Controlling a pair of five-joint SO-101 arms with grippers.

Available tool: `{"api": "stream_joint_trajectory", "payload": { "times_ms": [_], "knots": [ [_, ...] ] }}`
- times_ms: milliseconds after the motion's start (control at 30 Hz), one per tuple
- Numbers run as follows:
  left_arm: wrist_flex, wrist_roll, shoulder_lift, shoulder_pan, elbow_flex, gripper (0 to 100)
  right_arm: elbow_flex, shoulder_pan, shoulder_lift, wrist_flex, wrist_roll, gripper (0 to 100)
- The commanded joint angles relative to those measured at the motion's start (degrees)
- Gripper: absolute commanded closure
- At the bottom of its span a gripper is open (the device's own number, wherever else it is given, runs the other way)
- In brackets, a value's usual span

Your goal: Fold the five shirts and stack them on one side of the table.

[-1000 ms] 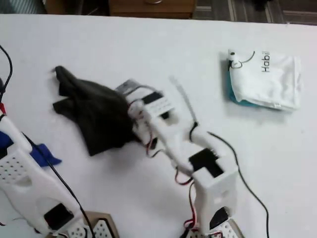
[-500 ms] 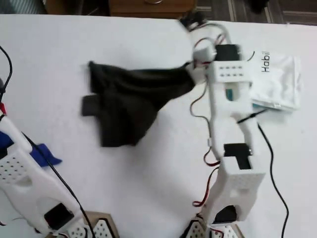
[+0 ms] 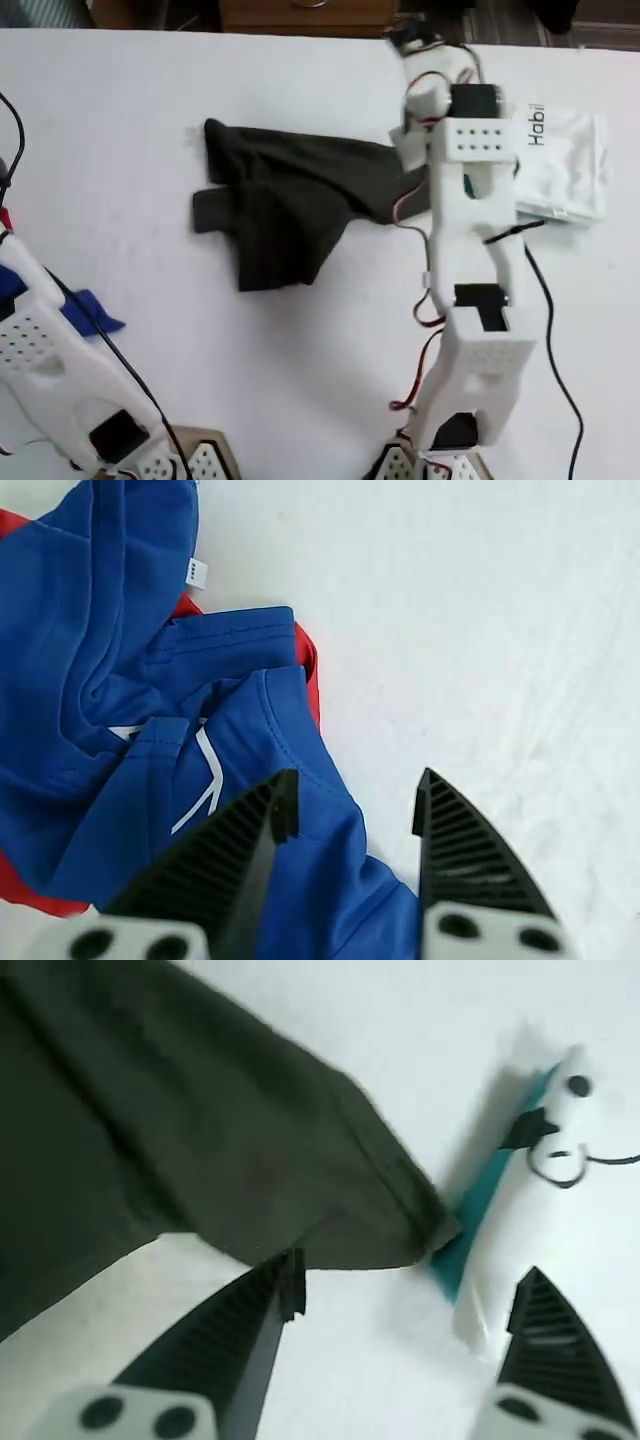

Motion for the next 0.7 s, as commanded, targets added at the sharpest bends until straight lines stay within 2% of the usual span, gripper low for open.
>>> {"api": "stream_joint_trajectory", "payload": {
  "times_ms": [0, 100, 367, 667],
  "knots": [
    [0.9, -0.1, -4.7, -0.5, -2.5, 79, -1.9, -6.1, -4.5, 8.0, -2.3, 67.3],
    [1.0, -0.1, -4.7, -0.4, -2.5, 79, -1.9, -11.6, -4.8, 12.1, -7.6, 68.0],
    [1.0, -0.1, -5.0, -2.0, -2.4, 79, 9.1, -27.2, -4.6, 11.4, -14.3, 75.5],
    [1.0, -0.3, -9.9, -3.1, -2.0, 79, 16.6, -36.9, -4.5, 4.5, -21.9, 75.5]
  ]
}}
